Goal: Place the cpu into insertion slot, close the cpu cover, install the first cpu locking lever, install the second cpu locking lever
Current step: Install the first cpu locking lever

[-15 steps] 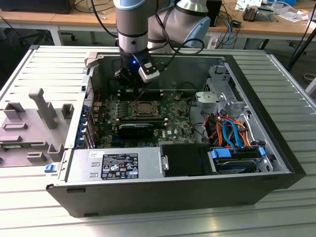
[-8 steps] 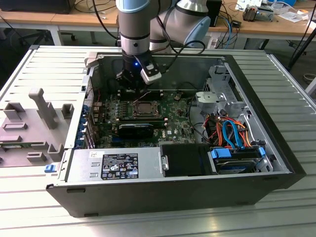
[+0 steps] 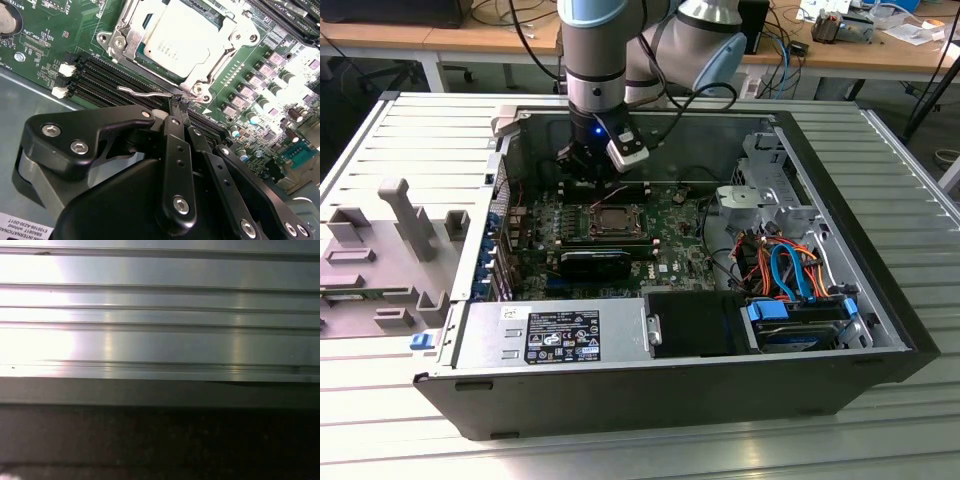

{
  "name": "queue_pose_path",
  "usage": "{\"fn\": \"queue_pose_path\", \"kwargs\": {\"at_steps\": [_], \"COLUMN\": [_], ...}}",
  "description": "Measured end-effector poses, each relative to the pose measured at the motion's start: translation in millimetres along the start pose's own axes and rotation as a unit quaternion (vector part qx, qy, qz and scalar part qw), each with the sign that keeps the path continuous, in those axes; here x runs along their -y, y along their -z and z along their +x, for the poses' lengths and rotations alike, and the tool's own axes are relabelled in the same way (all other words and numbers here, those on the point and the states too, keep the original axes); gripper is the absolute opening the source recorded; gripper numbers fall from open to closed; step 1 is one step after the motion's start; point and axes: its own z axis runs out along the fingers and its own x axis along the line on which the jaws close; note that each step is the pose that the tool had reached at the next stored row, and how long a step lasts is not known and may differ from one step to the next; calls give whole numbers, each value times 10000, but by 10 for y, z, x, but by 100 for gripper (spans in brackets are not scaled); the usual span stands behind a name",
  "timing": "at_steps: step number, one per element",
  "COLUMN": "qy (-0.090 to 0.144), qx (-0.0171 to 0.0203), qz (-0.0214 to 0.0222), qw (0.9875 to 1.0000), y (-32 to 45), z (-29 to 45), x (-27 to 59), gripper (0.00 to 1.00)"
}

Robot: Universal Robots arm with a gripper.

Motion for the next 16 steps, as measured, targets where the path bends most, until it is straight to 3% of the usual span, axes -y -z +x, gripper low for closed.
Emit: {"fn": "queue_pose_path", "kwargs": {"at_steps": [9, 16], "qy": [0, 0], "qx": [27, 27], "qz": [2, 1], "qw": [10000, 10000], "y": [6, 2], "z": [198, 225], "x": [-4, 13], "gripper": [11, 11]}}
